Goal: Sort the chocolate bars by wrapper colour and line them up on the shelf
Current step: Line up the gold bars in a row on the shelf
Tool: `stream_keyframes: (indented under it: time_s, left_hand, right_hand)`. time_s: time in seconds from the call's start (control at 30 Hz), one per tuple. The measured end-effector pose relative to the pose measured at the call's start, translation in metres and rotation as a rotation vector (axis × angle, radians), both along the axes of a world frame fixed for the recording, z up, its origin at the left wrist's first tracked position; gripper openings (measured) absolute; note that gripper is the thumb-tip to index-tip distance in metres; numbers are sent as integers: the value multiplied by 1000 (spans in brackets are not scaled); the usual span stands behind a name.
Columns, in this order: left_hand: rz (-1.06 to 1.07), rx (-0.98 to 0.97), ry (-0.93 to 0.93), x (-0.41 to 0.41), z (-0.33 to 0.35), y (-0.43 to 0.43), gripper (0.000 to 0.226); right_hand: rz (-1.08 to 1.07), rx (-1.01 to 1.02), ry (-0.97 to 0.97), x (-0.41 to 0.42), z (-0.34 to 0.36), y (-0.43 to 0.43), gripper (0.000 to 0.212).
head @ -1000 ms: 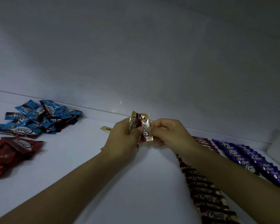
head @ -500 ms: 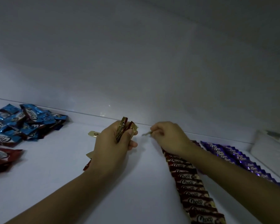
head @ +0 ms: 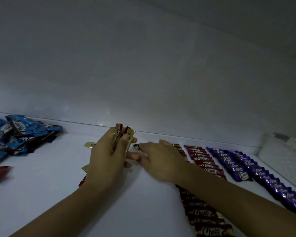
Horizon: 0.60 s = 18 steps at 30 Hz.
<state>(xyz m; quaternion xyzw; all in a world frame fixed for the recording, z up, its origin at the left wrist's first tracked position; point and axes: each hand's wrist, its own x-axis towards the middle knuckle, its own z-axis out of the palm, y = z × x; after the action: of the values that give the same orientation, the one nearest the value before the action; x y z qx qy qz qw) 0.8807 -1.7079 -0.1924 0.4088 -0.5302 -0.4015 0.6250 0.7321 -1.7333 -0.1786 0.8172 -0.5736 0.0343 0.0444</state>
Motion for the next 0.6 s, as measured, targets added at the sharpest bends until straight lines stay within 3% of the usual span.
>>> stream_keyframes:
  time_s: [0.13,0.6]
  left_hand:
    - [15,-14,-27,0,0,0,18]
    - [38,-60,-107,-1,1,-1,21]
  right_hand:
    - [-110,25,48,11,-6,-3,65]
    - [-197,64,-41,13,-5,-4,68]
